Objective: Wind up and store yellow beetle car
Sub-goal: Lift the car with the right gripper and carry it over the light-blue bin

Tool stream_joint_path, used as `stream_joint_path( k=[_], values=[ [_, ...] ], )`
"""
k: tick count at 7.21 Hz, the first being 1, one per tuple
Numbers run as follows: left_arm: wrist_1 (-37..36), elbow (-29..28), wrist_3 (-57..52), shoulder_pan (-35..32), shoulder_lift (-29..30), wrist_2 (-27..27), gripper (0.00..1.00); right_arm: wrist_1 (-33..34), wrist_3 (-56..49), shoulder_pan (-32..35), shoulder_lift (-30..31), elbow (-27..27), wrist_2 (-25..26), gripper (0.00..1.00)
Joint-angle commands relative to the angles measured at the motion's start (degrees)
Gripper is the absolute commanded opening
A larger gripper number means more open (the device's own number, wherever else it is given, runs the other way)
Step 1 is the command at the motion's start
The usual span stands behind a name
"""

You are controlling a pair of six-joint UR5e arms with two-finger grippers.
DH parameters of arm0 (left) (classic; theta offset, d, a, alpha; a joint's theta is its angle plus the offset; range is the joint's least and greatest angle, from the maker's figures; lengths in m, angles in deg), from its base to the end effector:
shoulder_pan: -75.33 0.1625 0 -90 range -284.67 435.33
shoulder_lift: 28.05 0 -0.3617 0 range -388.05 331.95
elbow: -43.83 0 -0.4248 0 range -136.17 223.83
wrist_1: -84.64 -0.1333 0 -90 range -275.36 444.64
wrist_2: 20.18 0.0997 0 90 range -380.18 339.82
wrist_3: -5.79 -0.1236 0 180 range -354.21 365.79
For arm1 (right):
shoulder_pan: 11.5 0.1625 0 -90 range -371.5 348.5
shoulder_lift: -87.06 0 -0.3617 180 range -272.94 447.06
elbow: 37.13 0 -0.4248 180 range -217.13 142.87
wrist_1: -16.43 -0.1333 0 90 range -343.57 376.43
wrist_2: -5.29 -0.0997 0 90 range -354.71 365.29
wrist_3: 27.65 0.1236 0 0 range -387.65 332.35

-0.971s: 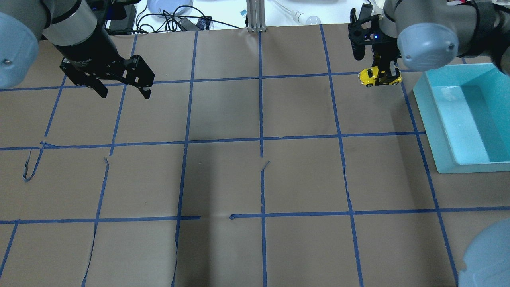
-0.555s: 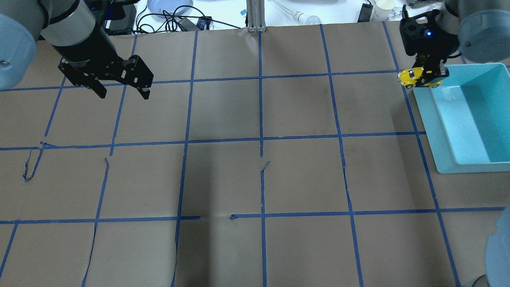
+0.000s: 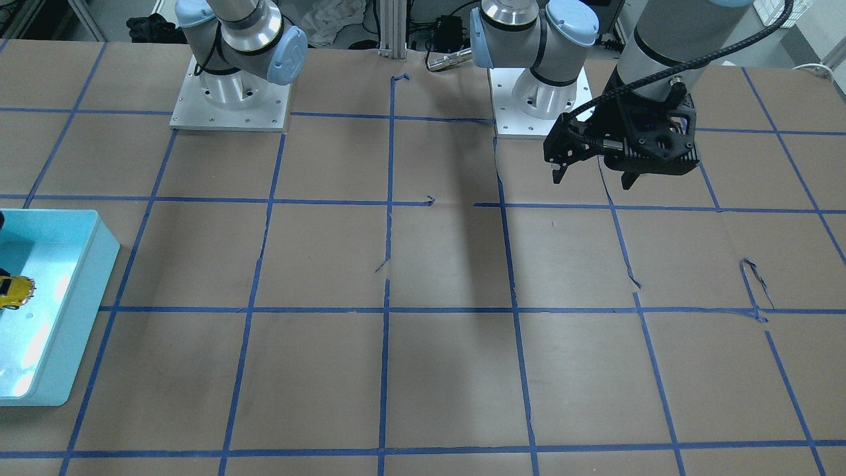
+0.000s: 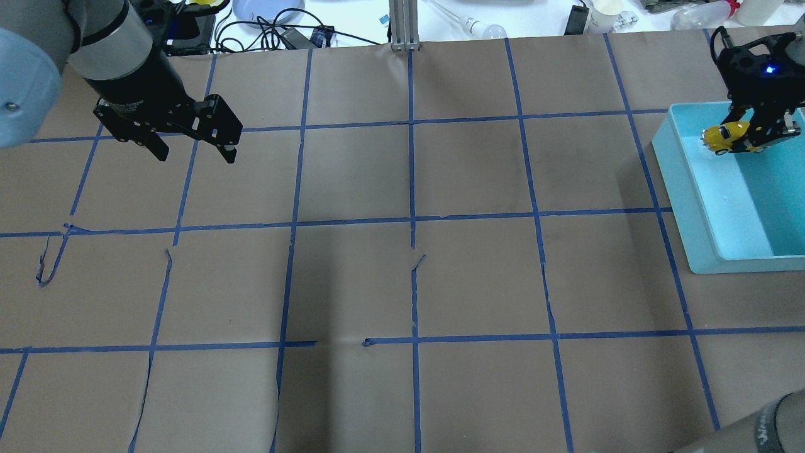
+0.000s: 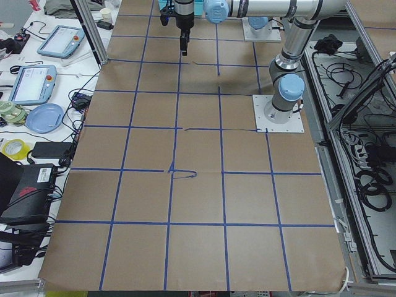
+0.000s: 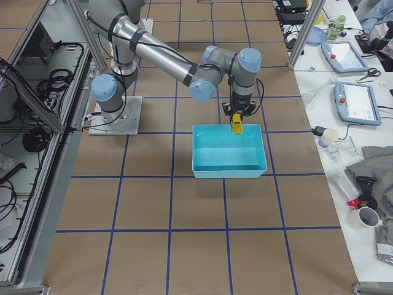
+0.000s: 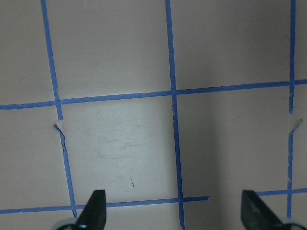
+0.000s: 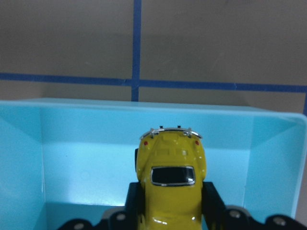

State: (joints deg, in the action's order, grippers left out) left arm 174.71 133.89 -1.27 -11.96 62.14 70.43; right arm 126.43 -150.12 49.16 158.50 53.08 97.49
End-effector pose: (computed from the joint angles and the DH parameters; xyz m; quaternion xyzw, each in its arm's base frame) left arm -0.1070 -0.5307 0.3982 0.0380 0.9993 0.0032 0.0051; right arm -0.1916 -0.6032 0.2474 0.7258 -0.6875 -0.0160 0.0151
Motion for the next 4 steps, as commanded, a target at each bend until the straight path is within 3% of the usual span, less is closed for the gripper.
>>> stream_joint_path(
  k=[1,4],
  values=[
    [0.02,0.12,-0.14,0.10,-0.36,-0.17,1.00,1.17,-3.13,-3.53,-2.00,0.05,-0.01,0.20],
    [0.02,0.30,-0.23,0.46,-0.37,-0.34,1.00,11.25,-2.95,-3.53,-7.17,4.60,1.05,0.21]
  ],
)
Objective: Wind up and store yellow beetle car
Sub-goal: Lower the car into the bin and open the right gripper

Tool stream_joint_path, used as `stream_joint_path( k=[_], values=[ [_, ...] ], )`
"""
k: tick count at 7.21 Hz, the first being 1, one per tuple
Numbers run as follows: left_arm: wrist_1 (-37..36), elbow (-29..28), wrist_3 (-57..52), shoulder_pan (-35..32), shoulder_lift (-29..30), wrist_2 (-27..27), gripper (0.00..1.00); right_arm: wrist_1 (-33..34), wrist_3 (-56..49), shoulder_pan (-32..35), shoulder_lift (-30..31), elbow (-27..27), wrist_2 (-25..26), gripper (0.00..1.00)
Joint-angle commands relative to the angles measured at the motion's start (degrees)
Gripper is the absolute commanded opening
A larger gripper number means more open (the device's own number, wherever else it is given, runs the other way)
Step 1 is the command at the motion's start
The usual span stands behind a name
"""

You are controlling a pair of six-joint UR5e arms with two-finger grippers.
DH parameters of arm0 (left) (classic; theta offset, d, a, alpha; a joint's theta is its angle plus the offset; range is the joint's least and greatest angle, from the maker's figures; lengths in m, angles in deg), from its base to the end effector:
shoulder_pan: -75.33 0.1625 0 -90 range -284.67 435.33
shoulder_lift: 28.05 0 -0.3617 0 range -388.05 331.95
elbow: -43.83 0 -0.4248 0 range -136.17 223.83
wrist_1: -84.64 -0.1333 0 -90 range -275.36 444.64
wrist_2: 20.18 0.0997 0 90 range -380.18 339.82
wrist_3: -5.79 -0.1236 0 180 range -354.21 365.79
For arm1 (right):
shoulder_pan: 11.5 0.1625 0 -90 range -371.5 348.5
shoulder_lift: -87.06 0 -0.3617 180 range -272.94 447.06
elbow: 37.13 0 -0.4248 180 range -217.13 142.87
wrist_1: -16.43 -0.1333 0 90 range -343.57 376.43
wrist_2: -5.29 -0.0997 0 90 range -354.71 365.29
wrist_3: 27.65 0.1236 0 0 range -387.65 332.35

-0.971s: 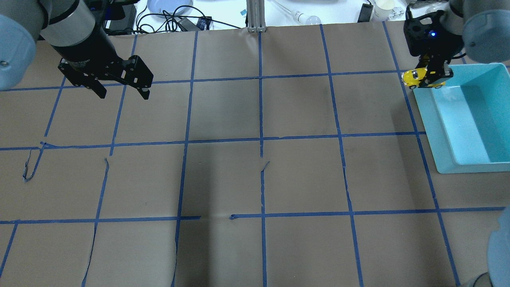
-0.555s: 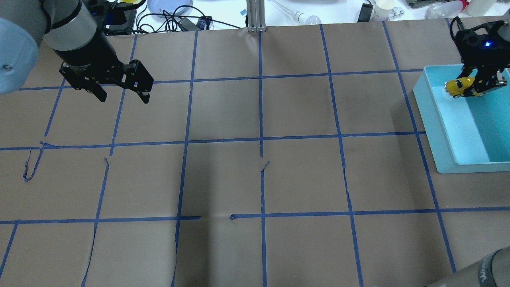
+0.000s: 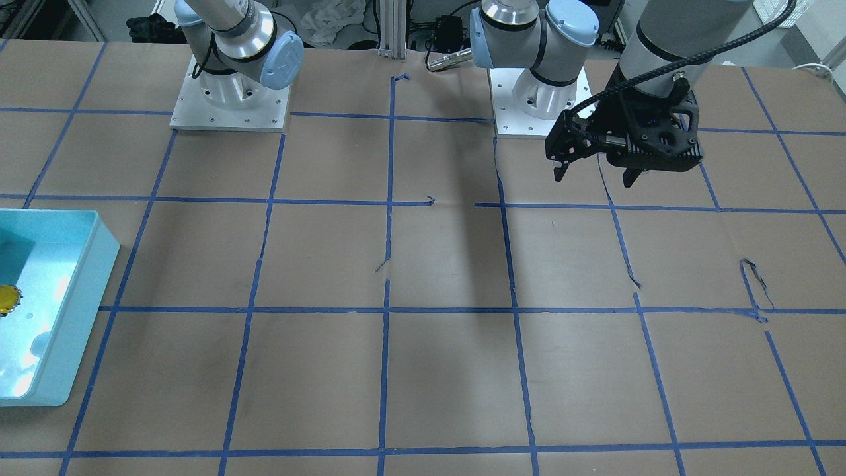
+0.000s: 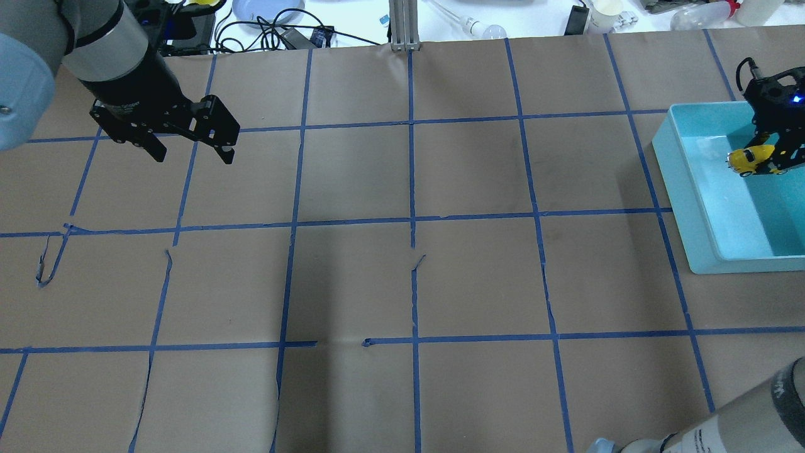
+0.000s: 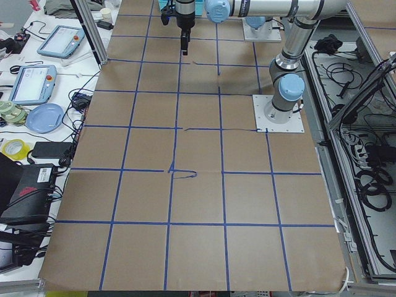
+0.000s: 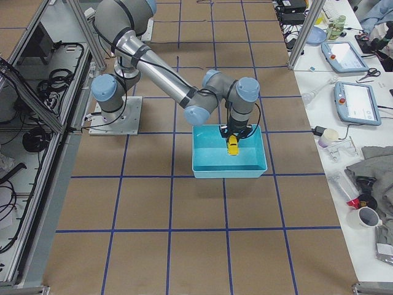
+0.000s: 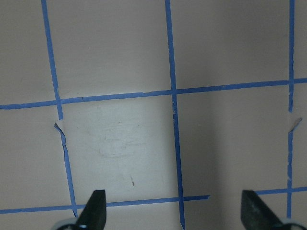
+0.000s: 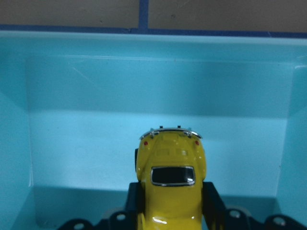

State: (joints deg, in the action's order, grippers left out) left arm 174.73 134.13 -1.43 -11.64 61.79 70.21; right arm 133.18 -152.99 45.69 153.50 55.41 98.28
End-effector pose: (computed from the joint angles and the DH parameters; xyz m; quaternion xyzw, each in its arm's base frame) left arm -0.1046 -0.5293 0.3992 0.0366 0.9993 0.0023 0.0032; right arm -0.2332 -0.5958 0.1849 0.7222 -0.6912 -0.0245 0.0105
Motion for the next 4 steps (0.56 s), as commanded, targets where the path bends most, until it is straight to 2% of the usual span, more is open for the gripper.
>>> stream_joint_path(
  k=[1,3,4],
  values=[
    [0.00,-0.04,-0.15,0.05,-0.01,-0.04,1.00,7.33,0.01,-0.06,-3.50,3.95,1.22,0.22],
    [0.00,-0.13,-0.07,-0.04,-0.01,0.04,1.00,8.59,0.01,-0.06,-4.21,5.54,1.93,0.24],
    [-0.18,-0.13,0.02,-0.04,-0.01,0.04,1.00,8.67,-0.08,-0.06,-4.21,5.55,2.02,0.30]
  ],
)
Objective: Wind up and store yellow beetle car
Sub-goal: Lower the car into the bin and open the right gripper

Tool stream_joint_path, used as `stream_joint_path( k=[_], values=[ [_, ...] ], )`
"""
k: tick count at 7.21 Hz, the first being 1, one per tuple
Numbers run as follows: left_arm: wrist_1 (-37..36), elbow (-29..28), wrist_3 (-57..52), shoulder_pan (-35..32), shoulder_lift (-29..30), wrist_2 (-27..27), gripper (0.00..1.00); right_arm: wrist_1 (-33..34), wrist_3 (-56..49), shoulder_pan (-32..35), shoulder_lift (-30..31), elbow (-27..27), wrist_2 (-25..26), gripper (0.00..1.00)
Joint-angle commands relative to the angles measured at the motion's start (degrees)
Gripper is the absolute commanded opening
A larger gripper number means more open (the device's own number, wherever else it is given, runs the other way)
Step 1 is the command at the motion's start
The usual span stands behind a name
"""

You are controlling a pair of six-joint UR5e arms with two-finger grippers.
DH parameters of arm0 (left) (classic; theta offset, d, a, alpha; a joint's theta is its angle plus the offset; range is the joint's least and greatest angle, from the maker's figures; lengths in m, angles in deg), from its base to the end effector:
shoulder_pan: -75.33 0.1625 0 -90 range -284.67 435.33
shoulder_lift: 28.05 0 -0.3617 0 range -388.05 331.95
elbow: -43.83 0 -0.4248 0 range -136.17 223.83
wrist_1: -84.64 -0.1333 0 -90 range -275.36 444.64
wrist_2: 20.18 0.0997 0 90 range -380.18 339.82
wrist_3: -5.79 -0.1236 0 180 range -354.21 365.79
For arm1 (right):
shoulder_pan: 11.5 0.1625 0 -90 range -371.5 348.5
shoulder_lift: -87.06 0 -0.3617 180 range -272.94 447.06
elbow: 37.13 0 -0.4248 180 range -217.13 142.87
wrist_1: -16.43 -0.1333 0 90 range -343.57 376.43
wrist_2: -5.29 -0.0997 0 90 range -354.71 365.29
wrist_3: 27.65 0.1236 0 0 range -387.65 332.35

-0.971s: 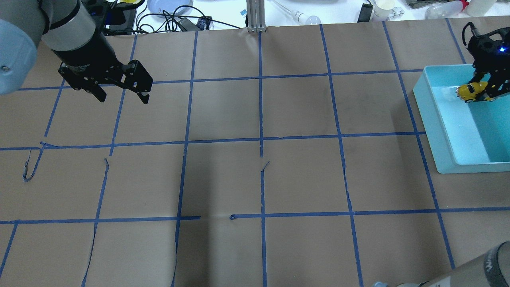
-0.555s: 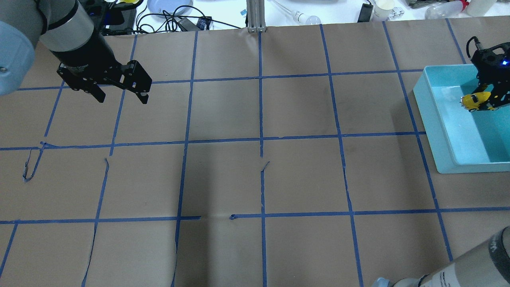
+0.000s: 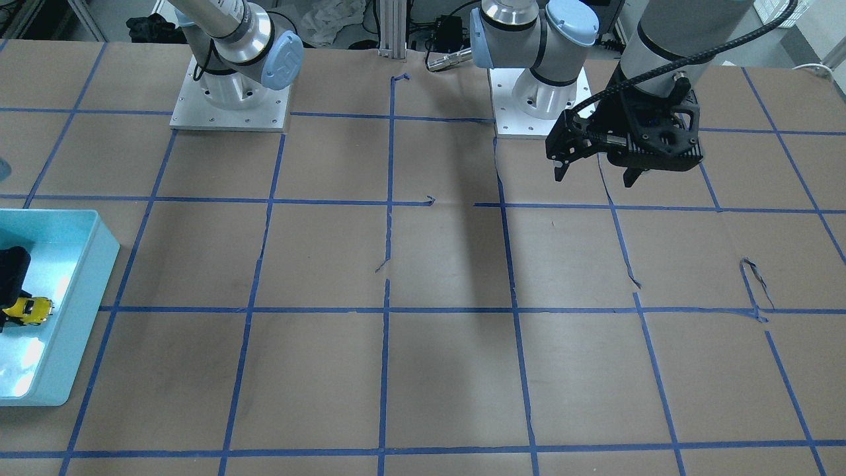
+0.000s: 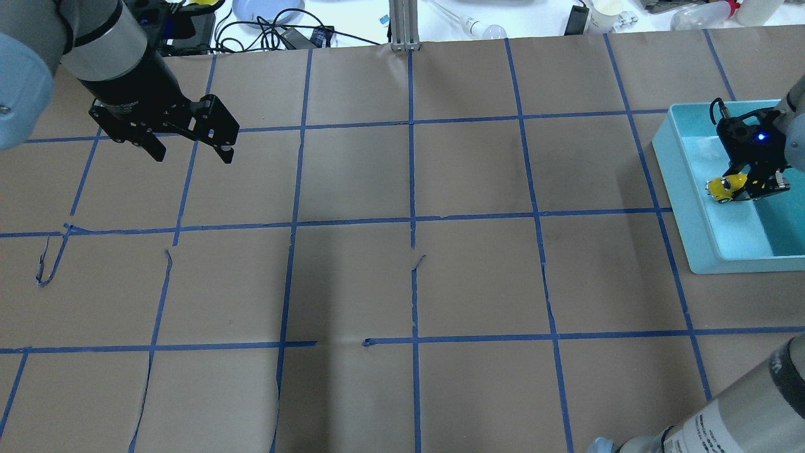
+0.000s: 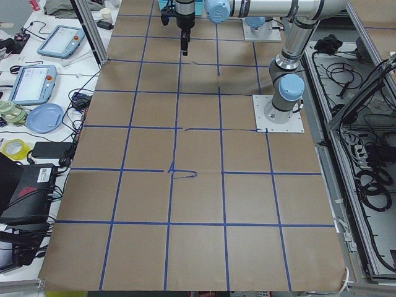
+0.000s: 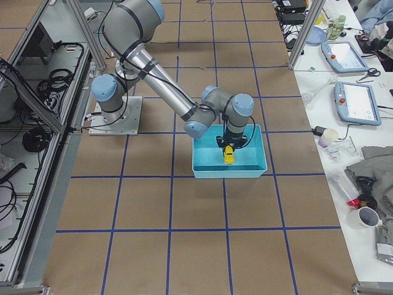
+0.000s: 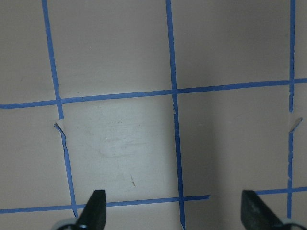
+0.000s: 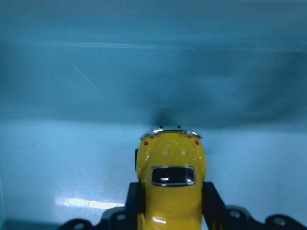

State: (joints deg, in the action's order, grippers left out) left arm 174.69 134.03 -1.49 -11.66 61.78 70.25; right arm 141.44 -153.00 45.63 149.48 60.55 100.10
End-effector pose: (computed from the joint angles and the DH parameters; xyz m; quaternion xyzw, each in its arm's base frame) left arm -0.1047 -0.5295 0.4002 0.0373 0.9993 0.0010 0.0037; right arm -0.2297 -0.5820 0.1143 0.7217 -0.6910 -0.0416 0.0058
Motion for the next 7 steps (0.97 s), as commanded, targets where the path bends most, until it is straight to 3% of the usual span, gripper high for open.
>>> stream_joint_path(
  k=[1,2,4,7],
  values=[
    [-0.14,0.07,0.08,-0.02,0.00,0.01,1.00,0.24,-0.16,0.00,-0.02,0.40,0.29,0.46],
    [-0.14,0.07,-0.01,-0.02,0.00,0.01,1.00,0.15,0.02,0.00,0.07,0.40,0.29,0.99],
    [-0.14,0.07,-0.01,0.16,0.09,0.01,1.00,-0.46,0.11,0.00,2.26,-0.21,0.38,1.00],
    [0.04,0.24,-0.01,0.25,0.09,0.53,1.00,-4.66,0.37,0.00,11.56,-1.45,0.03,1.00]
  ],
)
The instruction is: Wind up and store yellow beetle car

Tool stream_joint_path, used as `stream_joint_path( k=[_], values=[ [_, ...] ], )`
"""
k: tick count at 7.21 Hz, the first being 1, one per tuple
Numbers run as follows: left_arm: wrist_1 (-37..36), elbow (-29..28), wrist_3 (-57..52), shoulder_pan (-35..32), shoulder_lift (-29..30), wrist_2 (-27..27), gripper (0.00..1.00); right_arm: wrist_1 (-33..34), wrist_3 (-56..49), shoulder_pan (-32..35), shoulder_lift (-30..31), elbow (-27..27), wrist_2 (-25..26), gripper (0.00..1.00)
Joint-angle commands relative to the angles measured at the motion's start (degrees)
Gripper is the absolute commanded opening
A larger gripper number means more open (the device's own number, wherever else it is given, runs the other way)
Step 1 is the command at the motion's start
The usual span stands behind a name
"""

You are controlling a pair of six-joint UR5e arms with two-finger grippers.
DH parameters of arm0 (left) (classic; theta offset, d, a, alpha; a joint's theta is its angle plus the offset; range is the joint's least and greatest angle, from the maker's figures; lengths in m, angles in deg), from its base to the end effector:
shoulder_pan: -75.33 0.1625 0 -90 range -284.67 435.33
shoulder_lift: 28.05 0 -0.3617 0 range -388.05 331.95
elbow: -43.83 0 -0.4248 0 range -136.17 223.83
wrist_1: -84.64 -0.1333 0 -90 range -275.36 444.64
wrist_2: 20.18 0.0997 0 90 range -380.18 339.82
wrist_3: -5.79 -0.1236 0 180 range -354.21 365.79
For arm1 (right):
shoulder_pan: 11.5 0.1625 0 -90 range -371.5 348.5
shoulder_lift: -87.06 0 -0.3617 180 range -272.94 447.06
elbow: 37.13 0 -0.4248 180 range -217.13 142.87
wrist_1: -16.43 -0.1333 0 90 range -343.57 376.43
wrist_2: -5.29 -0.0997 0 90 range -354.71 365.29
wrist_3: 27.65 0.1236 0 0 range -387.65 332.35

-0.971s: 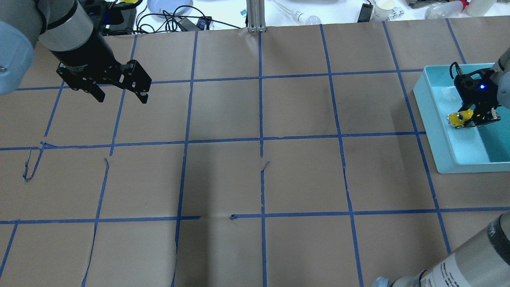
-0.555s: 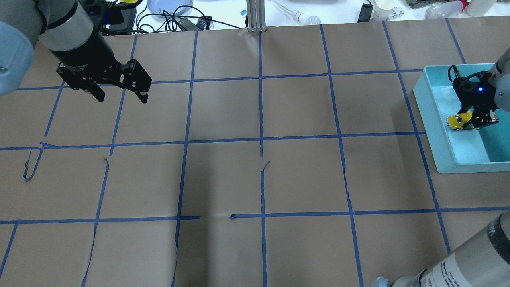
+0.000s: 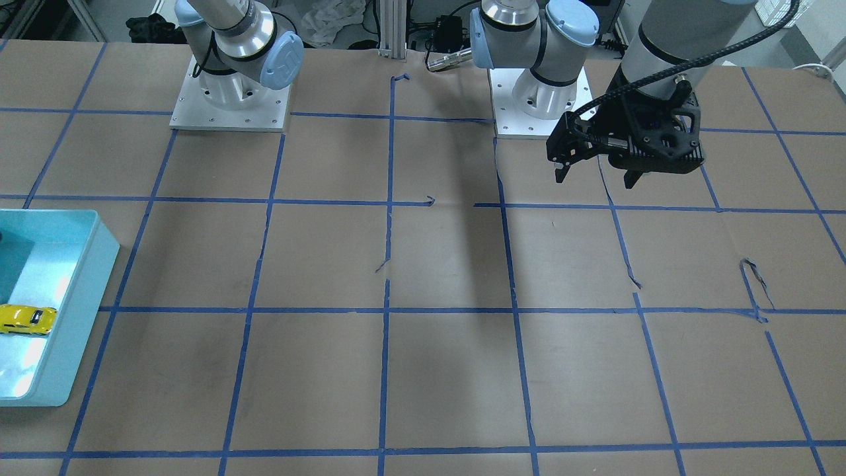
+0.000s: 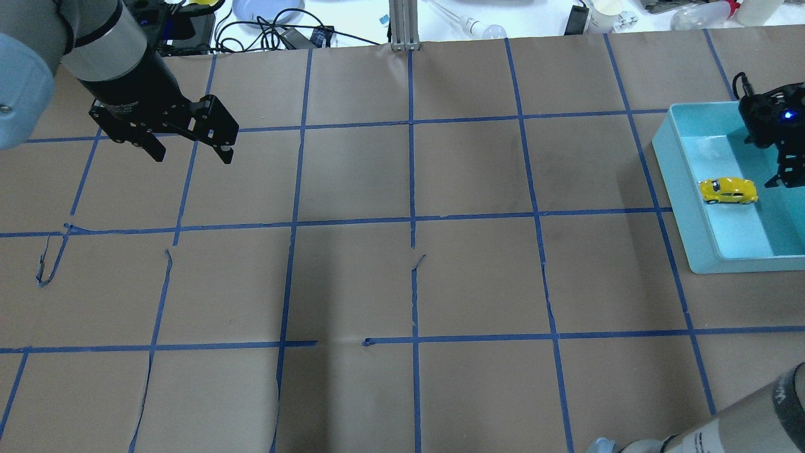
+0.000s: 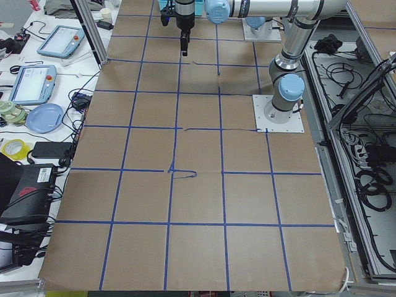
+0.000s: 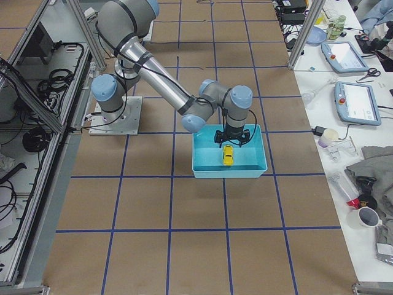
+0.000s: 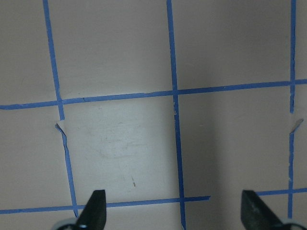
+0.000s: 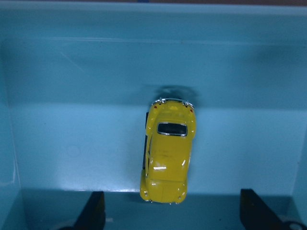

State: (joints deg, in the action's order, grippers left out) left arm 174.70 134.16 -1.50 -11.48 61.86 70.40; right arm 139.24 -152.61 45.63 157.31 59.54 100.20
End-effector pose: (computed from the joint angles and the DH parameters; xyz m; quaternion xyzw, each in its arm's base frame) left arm -0.1027 -0.5298 0.3983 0.0358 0.9993 0.0031 0.0048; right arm -0.2309 -0.5835 0.2026 0.7164 -0.6941 -0.0313 0.0629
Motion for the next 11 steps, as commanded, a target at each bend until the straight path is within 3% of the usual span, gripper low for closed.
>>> stream_joint_path(
  k=[1,3,6,11],
  values=[
    [0.02,0.02,0.00,0.06,0.01,-0.05,1.00,-7.88,-0.02,0.09,6.54,-2.27,-0.08,1.00],
    [0.02,0.02,0.00,0.06,0.01,0.12,1.00,-20.19,-0.11,0.00,9.89,-8.67,-0.26,1.00],
    [-0.15,0.02,0.00,-0.02,-0.08,-0.05,1.00,-32.86,0.07,0.18,13.49,-16.77,-0.17,1.00],
    [-0.15,-0.07,0.09,0.06,-0.43,0.03,1.00,-37.80,3.73,1.57,16.05,-17.49,-2.43,1.00]
  ],
)
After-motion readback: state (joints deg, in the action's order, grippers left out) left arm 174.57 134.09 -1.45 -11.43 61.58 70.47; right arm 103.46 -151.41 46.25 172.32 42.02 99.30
